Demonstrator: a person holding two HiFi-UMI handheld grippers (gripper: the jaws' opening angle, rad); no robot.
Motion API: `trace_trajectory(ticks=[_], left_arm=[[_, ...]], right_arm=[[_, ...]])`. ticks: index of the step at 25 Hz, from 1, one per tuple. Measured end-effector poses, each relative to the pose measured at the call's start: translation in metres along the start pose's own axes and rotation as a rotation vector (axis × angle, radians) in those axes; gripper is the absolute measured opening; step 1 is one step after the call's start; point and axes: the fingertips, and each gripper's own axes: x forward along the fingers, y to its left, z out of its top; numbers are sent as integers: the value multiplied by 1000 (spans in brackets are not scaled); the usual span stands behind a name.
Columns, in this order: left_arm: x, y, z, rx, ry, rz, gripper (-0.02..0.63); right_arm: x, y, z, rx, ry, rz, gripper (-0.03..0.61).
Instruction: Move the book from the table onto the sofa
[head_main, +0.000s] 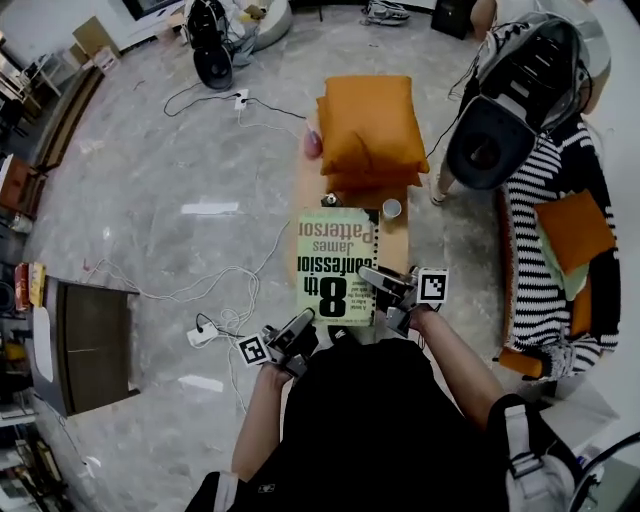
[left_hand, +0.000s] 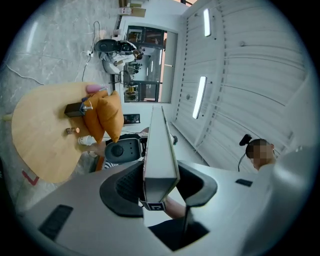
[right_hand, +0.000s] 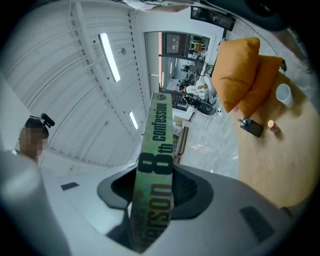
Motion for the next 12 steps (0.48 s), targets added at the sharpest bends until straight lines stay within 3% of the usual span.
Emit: trace_trajectory(ticks=[6, 9, 12], left_arm=[[49, -5, -46, -4, 131, 13, 175], [68, -13, -86, -35, 184, 29, 176], [73, -8, -102, -56, 228, 41, 178]], right_arm=[[-84, 12, 7, 2, -95, -58, 170], [-140, 28, -8, 18, -174, -80, 170], [-168, 27, -25, 29, -233, -107, 170]])
